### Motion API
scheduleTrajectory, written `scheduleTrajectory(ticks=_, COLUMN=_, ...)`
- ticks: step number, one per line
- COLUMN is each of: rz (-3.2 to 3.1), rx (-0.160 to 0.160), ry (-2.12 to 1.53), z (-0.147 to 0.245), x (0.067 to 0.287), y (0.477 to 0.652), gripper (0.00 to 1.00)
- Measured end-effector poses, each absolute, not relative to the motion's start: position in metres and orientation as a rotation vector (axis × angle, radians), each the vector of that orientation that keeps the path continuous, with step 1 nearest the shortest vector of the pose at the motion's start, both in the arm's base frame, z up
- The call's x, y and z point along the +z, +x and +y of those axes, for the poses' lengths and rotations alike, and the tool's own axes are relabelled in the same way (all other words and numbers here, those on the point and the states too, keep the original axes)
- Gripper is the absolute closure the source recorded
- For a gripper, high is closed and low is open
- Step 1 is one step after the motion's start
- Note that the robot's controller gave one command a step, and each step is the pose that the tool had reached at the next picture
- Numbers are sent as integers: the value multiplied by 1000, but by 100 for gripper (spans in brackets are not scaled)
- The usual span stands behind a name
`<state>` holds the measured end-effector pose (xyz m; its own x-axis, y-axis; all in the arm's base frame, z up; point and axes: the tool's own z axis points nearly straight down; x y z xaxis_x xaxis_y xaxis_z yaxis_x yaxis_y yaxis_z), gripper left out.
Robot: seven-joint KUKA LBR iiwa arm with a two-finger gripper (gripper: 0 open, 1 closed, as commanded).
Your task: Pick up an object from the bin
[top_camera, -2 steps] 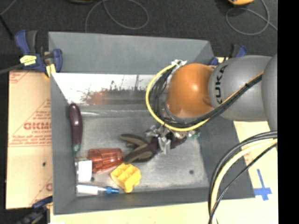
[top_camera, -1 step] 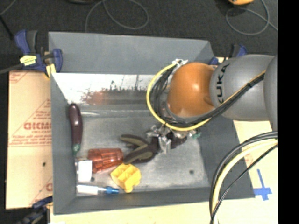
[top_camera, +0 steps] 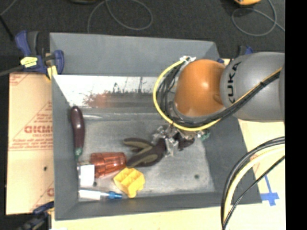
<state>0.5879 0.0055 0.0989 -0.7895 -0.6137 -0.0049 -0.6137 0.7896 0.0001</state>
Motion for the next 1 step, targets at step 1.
scheduleTrajectory(ticks=1, rz=2965, rx=1, ry=-1015, z=5, x=123, y=589, gripper=100)
